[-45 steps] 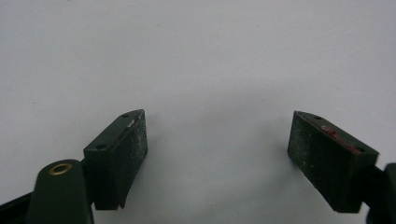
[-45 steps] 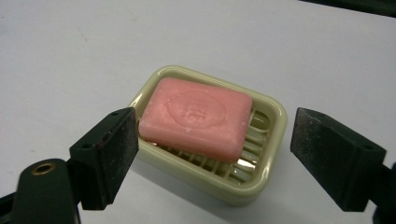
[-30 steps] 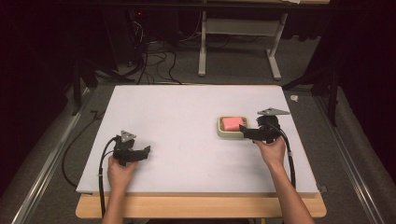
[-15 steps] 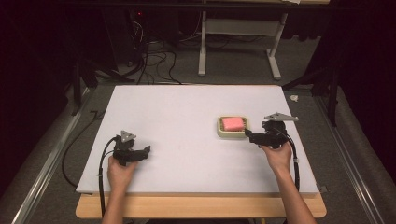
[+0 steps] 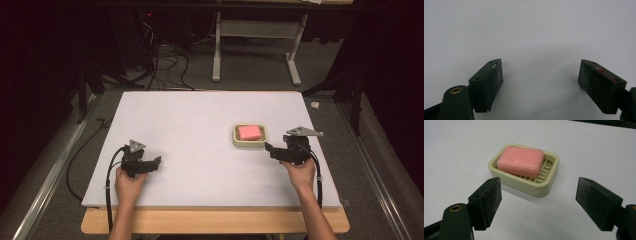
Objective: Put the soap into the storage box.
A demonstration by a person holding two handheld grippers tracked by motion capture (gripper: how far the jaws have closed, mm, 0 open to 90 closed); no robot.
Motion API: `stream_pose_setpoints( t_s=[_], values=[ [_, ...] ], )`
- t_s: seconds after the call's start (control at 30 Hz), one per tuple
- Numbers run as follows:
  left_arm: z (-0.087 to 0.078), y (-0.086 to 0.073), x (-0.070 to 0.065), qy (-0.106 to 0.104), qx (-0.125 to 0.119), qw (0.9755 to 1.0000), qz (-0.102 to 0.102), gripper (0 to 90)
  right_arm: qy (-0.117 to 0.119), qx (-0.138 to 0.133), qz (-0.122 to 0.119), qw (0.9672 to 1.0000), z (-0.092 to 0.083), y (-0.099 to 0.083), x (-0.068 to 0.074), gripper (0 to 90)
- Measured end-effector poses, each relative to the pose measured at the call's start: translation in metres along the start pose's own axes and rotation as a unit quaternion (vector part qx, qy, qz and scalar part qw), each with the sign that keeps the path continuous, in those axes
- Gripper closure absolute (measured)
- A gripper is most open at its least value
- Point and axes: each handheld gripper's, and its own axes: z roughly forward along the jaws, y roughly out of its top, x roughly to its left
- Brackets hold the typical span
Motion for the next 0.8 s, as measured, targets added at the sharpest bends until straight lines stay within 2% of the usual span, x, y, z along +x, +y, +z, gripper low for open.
stream_pose_setpoints(
  t_s=[0.8],
  values=[
    [0.0, 0.0, 0.0, 0.0, 0.0, 1.0, 0.0, 20.5, -0.01, 0.018, 0.011, 0.9997, 0.007, -0.025, -0.009, 24.8]
  ],
)
